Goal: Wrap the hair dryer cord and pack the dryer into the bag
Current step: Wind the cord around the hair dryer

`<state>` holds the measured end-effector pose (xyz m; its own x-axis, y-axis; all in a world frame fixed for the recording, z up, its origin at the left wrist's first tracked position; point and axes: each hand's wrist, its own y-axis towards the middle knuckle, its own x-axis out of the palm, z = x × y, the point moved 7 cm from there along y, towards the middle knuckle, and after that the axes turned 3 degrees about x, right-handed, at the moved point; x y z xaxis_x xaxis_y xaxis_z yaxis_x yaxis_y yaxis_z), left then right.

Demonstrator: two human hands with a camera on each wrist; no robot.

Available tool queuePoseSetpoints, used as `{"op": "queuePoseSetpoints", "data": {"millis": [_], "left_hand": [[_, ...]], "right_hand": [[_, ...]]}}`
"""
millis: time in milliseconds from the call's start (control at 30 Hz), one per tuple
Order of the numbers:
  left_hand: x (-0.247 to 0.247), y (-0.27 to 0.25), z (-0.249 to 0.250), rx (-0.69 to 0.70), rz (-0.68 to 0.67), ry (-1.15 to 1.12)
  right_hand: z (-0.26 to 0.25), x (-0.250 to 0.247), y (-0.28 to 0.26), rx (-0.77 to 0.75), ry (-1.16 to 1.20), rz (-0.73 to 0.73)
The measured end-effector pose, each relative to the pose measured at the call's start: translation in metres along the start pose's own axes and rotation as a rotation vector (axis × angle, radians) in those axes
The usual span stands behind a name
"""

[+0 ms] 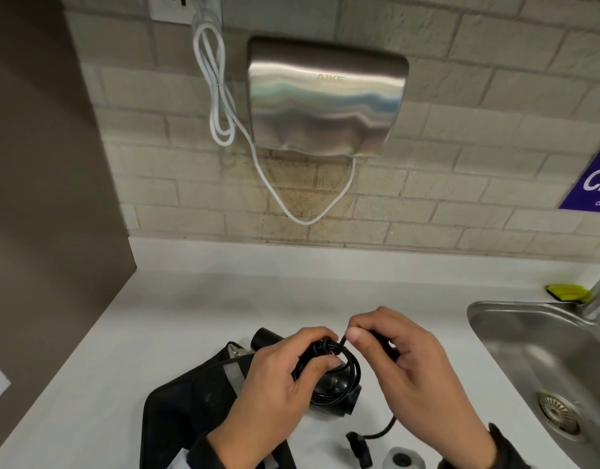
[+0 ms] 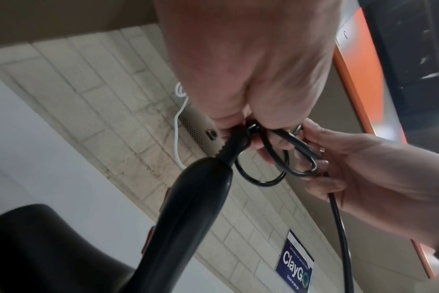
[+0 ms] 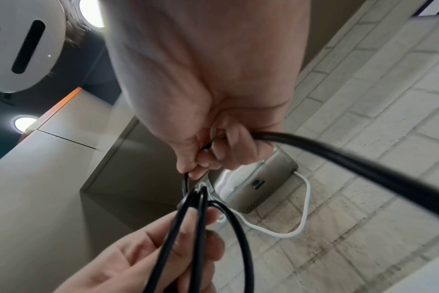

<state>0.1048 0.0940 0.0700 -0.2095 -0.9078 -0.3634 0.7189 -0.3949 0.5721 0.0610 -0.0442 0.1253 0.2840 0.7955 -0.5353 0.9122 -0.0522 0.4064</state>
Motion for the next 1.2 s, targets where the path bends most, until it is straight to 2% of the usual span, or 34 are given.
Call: {"op": "queuePoseSetpoints", "data": {"millis": [133,233,333,400,533,633,800,933,1067,1200], "left_hand": [[0.004,-0.001,0.007,0.067,-0.019,0.009],[0.006,-0.003,0.007,0.089,0.001,0.002],[0.006,-0.005,0.004,0.087,0.047,0.003],[0.007,-0.007,0.004,0.084,0.078,-0.015],[0.008,-0.010,0.004,0.079,0.121,-0.064],[0.008,-0.011,0.001,0.059,0.138,-0.059],[-0.001,-0.011,-0.001,0.037,0.251,0.012],[-0.004,-0.011,-0.001,0.008,0.264,0.065],[-0.002,-0.011,-0.004,-0.143,0.239,-0.065],[0.001,-0.010,-0.007,-0.309,0.229,-0.237]], "right_hand": [[0.011,0.006,0.005,0.074,0.155,0.016],[0.032,0.014,0.002,0.215,0.350,0.043],[0.050,0.023,-0.005,0.341,0.505,0.140],[0.055,0.030,-0.010,0.356,0.581,0.185],[0.057,0.038,-0.017,0.364,0.640,0.181],[0.059,0.043,-0.023,0.369,0.650,0.165],[0.057,0.051,-0.028,0.243,0.591,0.078],[0.058,0.048,-0.025,0.229,0.533,0.046],[0.051,0.044,-0.020,0.196,0.512,-0.064],[0.039,0.035,-0.014,0.131,0.325,-0.126]]}}
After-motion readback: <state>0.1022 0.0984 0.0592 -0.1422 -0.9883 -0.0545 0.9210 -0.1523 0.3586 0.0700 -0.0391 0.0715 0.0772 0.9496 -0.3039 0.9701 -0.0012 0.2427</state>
